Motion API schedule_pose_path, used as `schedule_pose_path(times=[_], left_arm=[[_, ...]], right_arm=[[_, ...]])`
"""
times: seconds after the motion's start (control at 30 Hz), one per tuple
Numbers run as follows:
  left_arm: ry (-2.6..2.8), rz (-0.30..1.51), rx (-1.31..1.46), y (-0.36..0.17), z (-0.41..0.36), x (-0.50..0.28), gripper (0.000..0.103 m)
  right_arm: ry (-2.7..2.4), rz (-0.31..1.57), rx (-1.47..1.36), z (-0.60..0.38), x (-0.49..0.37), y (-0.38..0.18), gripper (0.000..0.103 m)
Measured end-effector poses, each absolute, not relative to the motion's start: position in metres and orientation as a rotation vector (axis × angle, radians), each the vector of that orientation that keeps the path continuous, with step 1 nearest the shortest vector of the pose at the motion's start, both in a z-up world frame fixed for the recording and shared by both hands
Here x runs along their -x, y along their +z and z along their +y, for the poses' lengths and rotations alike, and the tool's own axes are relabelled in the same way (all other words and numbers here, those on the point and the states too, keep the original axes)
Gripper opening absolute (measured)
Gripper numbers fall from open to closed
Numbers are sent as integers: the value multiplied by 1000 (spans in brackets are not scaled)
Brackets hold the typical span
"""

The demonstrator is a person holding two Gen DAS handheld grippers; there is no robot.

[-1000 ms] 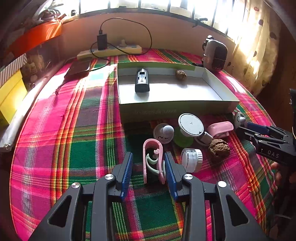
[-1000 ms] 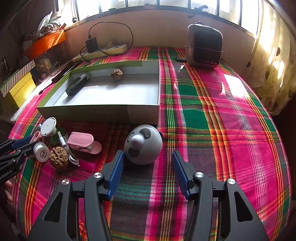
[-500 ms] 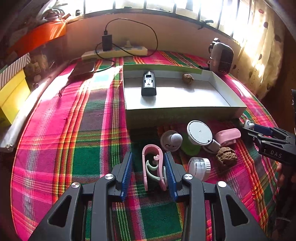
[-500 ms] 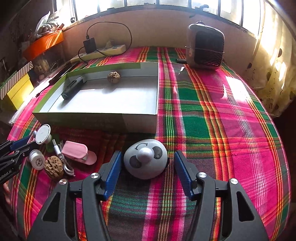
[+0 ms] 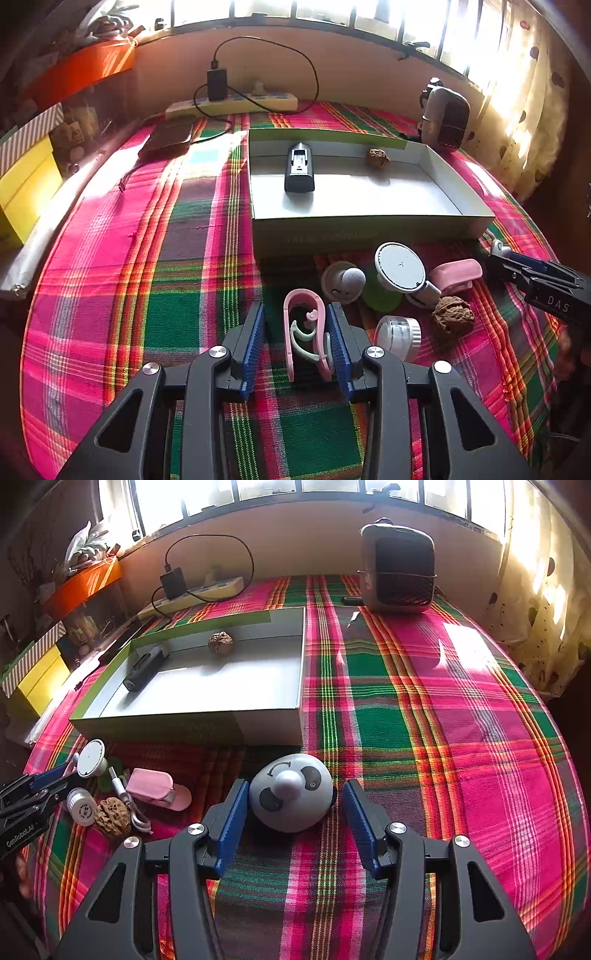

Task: Organize objects
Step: 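Grasp the white-grey ball toy with the right tool while the left tool grasps the pink clip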

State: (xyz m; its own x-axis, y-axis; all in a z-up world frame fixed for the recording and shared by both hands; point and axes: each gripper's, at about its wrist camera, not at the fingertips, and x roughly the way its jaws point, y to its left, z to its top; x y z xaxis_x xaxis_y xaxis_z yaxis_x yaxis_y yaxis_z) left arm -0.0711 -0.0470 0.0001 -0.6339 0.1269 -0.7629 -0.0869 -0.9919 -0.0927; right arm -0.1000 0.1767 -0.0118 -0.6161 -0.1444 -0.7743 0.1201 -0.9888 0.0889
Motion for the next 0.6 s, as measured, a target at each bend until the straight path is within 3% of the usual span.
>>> schedule_pose_path(times=[0.23, 0.6], left_arm=[[2759, -75, 1291, -1, -48, 70, 24], [2767, -71, 1293, -1, -48, 70, 21]], right_arm=[[-2695, -60, -1293, 179, 100, -12, 50], [-2696, -57, -1294, 179, 99, -11, 50]])
